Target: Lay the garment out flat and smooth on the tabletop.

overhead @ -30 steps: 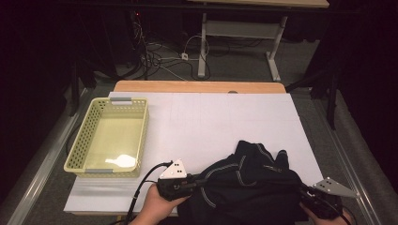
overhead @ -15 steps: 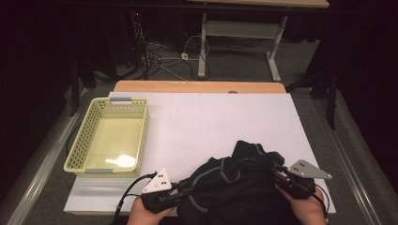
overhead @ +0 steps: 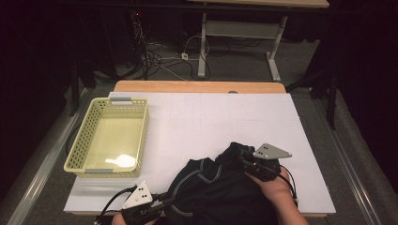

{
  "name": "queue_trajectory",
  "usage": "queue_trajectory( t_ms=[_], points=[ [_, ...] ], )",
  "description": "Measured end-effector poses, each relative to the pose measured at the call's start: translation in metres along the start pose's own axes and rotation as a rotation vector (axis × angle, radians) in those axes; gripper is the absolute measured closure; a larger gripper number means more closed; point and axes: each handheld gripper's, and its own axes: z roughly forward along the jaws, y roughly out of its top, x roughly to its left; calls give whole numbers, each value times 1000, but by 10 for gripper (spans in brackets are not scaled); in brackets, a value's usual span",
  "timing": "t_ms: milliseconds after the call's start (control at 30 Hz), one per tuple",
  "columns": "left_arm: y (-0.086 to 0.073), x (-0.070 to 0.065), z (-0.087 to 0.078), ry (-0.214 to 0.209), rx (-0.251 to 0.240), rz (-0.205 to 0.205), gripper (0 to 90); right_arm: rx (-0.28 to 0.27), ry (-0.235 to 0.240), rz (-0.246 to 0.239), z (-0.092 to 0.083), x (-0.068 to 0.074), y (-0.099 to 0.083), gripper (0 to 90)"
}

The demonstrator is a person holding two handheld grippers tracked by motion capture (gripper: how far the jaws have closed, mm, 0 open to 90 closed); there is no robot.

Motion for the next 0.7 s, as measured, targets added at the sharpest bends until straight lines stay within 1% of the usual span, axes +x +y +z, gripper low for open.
queue_trajectory(
  t_ms=[67,100,133,167,233,333,400,467,533,600,633,667,700],
  points=[
    [2,1,1,-6,-4,-11,688,-13,-8,15,-3,-1,0,564],
    [2,1,1,-7,-8,-14,642,-19,-17,24,-6,-2,1,519],
    [4,2,1,-2,-19,-28,593,-25,-21,30,-9,-3,1,489],
    [5,3,1,-3,-27,-37,536,-38,-37,40,-14,-4,1,459],
    [10,5,-1,-9,-67,-62,453,-50,-57,53,-21,-7,0,426],
    [19,7,-3,-3,-128,-103,343,-58,-89,74,-33,-12,-4,400],
    [25,8,-1,-3,-144,-122,299,-55,-105,86,-39,-16,-9,387],
    [32,10,6,8,-131,-127,265,-39,-124,106,-46,-20,-16,357],
    [36,12,17,12,-100,-134,262,-19,-140,128,-50,-23,-23,311],
    [37,15,27,-2,-61,-150,263,2,-155,145,-52,-26,-30,249],
    [37,16,33,-16,-28,-161,266,17,-150,160,-52,-28,-34,220],
    [36,16,37,-19,-2,-161,299,38,-132,189,-51,-31,-38,209],
    [35,16,40,-18,14,-156,353,46,-124,204,-50,-33,-41,209]
  ],
)
